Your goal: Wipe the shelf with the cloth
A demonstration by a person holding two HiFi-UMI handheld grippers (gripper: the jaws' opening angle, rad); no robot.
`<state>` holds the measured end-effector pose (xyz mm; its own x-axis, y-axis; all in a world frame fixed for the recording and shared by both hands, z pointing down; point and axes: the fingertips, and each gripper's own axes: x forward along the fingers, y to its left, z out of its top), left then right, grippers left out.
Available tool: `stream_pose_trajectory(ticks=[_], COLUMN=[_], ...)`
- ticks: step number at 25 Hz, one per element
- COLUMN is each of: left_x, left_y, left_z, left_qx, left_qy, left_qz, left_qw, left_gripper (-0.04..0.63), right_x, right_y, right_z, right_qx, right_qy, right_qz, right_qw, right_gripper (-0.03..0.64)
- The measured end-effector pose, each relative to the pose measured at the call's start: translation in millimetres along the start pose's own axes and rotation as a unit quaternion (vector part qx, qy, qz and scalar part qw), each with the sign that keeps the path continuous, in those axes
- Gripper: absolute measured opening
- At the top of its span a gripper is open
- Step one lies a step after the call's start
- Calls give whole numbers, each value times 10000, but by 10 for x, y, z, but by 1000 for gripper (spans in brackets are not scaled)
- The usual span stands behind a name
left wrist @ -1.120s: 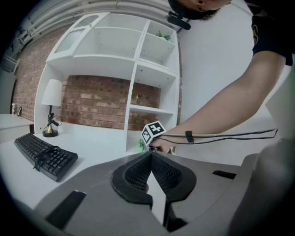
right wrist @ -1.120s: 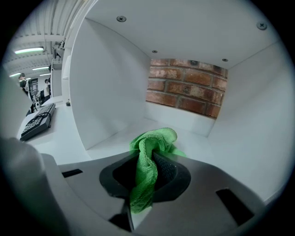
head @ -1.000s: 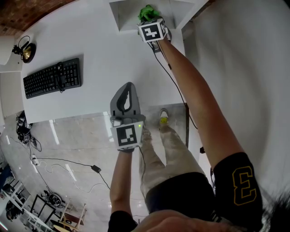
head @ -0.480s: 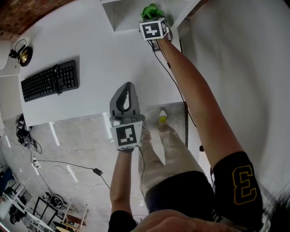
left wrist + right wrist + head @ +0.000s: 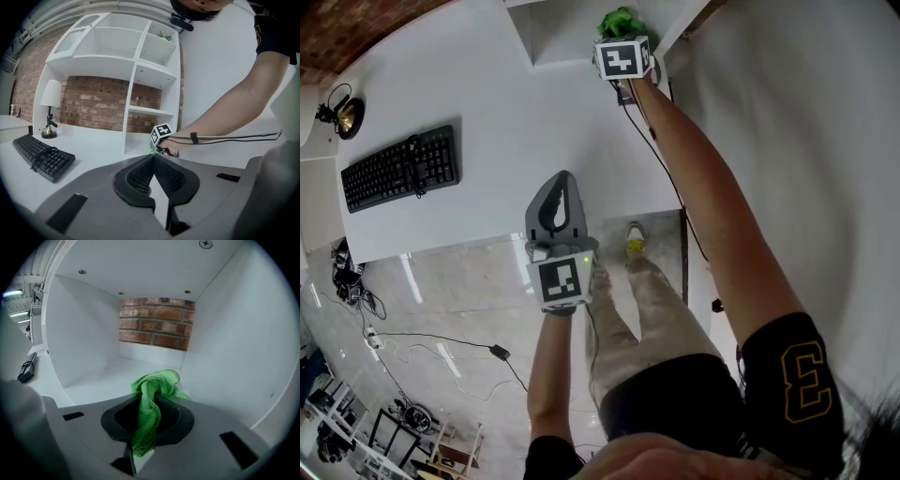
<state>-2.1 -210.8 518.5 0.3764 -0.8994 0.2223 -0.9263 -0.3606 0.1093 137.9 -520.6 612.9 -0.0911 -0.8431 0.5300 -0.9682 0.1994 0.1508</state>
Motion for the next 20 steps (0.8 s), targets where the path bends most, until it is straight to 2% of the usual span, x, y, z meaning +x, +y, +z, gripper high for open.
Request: stream_pose_trajectory(ticks=[12, 17, 20], left_x=[1, -14, -37], left_y=[-34, -12, -1], left_z=[-37, -48, -55], left_qx=[-16, -46, -31], left_qy=[31, 29, 40], left_qz=[-63, -49, -45], left_qw=[10000, 10000, 10000], left_gripper=[18, 18, 18], right_x=[-3, -17, -15], right_y=[-179, -280, -274], right_z=[-89, -111, -130], right_qx=[514, 1176, 1135], right_qy=[-42, -68, -31], right_qz=[-221, -306, -313], right_qw=[9984, 9926, 9930], right_gripper=[40, 40, 40])
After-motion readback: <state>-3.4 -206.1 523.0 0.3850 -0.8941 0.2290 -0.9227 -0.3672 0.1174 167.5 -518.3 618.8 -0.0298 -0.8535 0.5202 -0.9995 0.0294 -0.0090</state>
